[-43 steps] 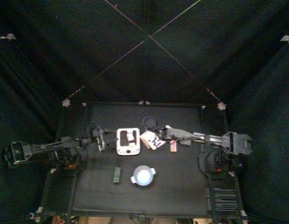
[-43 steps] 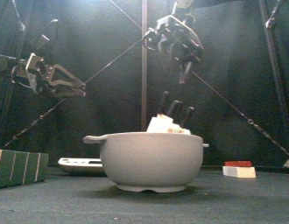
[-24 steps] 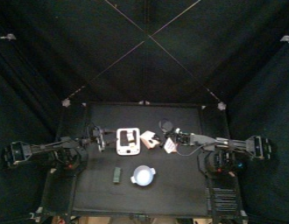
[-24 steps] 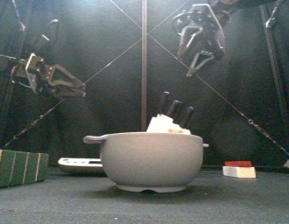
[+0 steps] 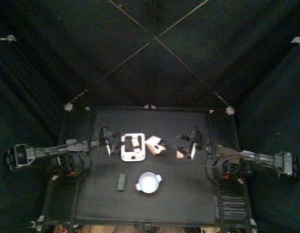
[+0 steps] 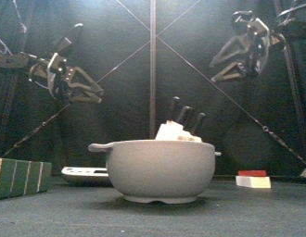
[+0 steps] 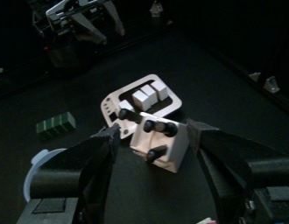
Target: Grab white sushi piece off stove
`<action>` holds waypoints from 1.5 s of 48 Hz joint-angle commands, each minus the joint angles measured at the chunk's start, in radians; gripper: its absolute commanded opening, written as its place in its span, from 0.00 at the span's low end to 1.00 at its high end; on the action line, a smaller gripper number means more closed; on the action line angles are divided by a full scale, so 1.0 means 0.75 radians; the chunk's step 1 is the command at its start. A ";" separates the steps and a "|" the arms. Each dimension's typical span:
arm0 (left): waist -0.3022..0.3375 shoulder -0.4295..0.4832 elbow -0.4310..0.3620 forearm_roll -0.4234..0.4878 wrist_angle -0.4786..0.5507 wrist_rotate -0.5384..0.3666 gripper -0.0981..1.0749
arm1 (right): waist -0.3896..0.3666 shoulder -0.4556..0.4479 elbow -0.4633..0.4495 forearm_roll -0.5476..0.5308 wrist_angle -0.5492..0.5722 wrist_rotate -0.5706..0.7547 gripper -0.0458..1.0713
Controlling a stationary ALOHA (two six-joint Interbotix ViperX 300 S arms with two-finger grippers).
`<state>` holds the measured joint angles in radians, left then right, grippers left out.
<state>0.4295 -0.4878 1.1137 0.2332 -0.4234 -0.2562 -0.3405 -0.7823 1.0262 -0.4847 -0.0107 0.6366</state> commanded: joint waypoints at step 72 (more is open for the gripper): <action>0.070 0.632 -0.552 0.264 0.544 0.004 0.72 | -0.229 -0.225 0.221 -0.025 -0.182 0.014 0.87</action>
<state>0.4755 -0.0107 0.7332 0.4326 -0.0123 -0.2531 -0.5062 -0.9618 1.2011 -0.5062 -0.1396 0.6489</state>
